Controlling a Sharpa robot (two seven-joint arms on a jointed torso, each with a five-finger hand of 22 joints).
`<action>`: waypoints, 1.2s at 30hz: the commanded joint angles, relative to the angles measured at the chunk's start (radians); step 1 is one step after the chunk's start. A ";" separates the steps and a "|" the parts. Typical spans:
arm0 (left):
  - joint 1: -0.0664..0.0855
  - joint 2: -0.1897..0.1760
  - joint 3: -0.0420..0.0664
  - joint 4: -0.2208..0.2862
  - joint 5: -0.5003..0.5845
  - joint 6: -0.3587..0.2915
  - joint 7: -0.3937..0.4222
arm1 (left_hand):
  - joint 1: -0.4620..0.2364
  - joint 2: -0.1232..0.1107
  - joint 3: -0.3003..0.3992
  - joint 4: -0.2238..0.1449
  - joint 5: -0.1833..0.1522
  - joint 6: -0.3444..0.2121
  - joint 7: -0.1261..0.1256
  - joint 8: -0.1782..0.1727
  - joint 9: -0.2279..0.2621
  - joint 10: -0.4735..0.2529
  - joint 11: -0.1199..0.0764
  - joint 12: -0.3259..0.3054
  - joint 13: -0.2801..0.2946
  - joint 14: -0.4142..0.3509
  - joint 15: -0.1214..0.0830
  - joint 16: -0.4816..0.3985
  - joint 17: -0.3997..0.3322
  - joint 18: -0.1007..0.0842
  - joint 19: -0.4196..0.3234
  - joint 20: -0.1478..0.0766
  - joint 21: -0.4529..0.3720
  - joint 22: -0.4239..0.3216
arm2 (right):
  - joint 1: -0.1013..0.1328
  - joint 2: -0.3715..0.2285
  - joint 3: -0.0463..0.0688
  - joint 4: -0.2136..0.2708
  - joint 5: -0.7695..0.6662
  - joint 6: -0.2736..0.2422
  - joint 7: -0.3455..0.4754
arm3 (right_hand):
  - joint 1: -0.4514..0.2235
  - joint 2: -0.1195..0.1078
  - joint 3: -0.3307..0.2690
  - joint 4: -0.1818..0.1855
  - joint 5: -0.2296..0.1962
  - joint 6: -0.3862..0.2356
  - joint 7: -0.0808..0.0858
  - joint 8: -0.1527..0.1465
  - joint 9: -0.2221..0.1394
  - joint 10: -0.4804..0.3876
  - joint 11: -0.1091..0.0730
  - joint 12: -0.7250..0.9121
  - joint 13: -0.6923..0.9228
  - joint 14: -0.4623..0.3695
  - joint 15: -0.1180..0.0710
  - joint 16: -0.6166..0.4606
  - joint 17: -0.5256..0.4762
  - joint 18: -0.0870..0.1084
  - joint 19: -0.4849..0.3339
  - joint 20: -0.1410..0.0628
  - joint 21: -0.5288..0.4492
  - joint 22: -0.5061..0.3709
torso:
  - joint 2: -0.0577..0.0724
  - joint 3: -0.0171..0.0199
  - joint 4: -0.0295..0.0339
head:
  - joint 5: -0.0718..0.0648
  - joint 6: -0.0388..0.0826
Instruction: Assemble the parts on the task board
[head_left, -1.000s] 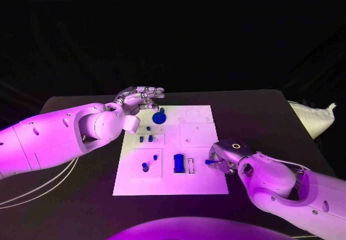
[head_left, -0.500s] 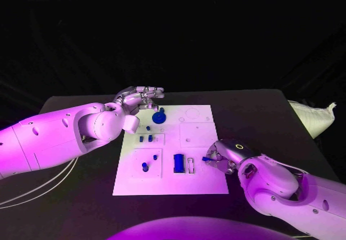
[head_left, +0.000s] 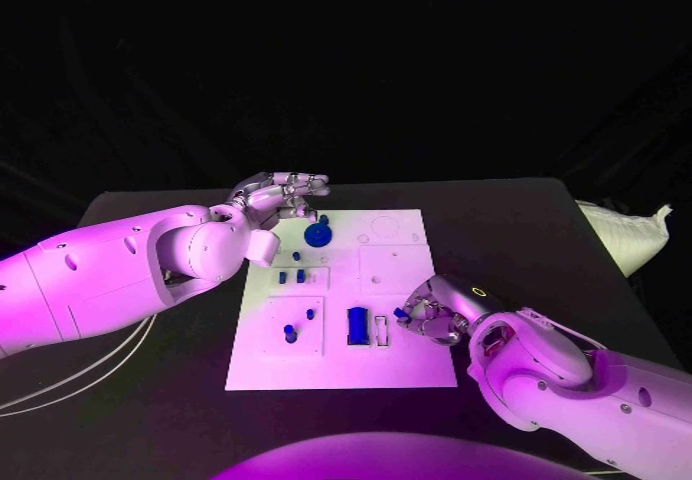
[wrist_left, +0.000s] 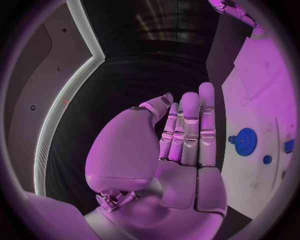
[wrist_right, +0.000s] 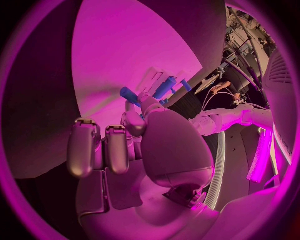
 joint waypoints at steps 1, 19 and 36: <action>0.000 0.001 0.001 0.003 -0.004 0.019 0.003 | 0.002 0.008 -0.006 -0.001 0.001 -0.007 0.000 0.002 -0.001 -0.009 -0.001 0.006 0.001 -0.008 0.000 0.006 -0.001 0.012 0.004 0.000 -0.005 -0.001 | 0.001 0.009 0.000 -0.006 0.069 0.033 -0.017 | -0.025 -0.003 0.000 0.013 0.010 0.015 -0.006 -0.003 0.006 0.007 0.003 0.002 0.002 0.073 -0.008 0.008 0.093 -0.014 0.004 -0.003 0.008 0.004 | 0.000 0.0000 0.0010 | 0.000 0.000; 0.000 0.004 0.001 0.003 -0.005 0.022 0.001 | 0.002 0.008 -0.006 -0.001 0.001 -0.007 0.000 0.002 -0.001 -0.009 -0.001 0.006 0.001 -0.008 0.000 0.006 -0.001 0.012 0.004 0.000 -0.005 -0.001 | 0.006 0.055 0.001 -0.018 0.127 0.101 -0.024 | -0.100 -0.013 -0.011 0.060 0.049 0.039 -0.014 0.007 0.016 0.035 -0.002 0.054 0.046 0.077 -0.012 0.020 0.111 -0.018 0.013 -0.004 0.021 0.027 | 0.000 0.0010 0.0004 | 0.002 -0.005; 0.000 0.005 0.001 0.003 -0.006 0.025 -0.001 | 0.002 0.008 -0.006 -0.001 0.001 -0.007 0.000 0.002 -0.001 -0.009 -0.001 0.006 0.001 -0.008 0.000 0.006 -0.001 0.012 0.004 0.000 -0.005 -0.001 | 0.011 0.076 0.001 -0.026 0.121 0.100 -0.025 | -0.106 -0.012 -0.011 0.064 0.052 0.042 -0.015 0.009 0.019 0.038 -0.003 0.061 0.053 0.077 -0.013 0.020 0.111 -0.018 0.013 -0.004 0.021 0.028 | 0.001 0.0009 -0.0001 | 0.005 -0.006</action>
